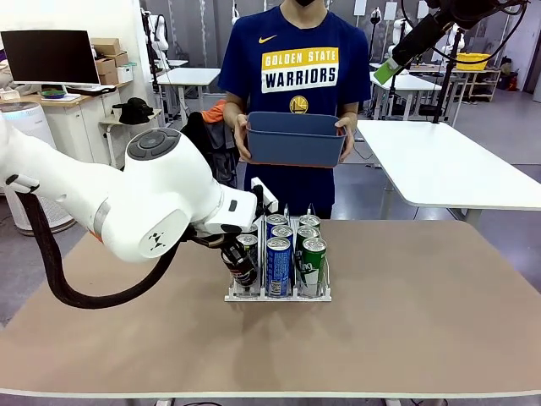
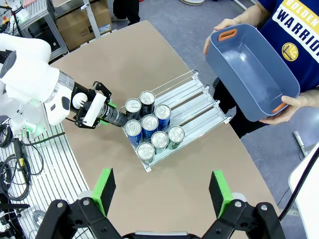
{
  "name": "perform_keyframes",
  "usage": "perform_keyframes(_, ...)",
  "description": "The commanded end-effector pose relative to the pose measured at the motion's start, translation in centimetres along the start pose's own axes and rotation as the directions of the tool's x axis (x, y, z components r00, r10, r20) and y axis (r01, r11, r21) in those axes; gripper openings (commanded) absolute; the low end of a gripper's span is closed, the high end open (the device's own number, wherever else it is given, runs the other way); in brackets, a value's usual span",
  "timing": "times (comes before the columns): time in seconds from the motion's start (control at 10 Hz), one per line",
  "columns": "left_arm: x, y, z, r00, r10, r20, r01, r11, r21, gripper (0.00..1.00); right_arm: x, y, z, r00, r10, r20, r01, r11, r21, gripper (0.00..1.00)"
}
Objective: Fill the beverage cans into the dispenser.
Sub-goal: Place the picked Pepsi coke in the line of the Automatic Can Dispenser with the same cans.
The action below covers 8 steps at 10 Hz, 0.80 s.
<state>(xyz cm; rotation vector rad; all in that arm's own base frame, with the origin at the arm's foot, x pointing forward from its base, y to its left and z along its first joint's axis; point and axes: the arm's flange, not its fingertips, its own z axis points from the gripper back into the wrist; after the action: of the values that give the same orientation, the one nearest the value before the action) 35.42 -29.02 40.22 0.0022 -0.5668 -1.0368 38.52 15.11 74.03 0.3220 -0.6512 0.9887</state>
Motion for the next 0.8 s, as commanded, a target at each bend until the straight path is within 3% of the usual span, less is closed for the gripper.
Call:
perform_keyframes(0.0, 0.8, 2.0, -0.1, 0.999, 0.003, 0.037, -0.006, 0.997, 0.079, 0.58, -0.1, 0.0, 0.0, 1.0, -0.003, -0.005, 0.004, 1.0, 0.011, 1.0)
perform_keyframes(0.3, 1.1, 3.0, -0.9, 0.999, 0.007, 0.042, -0.01, 0.997, 0.078, 0.58, -0.1, 0.0, 0.0, 1.0, -0.003, -0.005, 0.004, 1.0, 0.011, 1.0)
perform_keyframes(0.7, 1.3, 2.5, -3.8, 1.0, -0.009, 0.005, 0.01, 1.0, -0.018, 0.58, -0.1, 0.0, 0.0, 1.0, -0.003, -0.005, 0.004, 1.0, 0.011, 1.0)
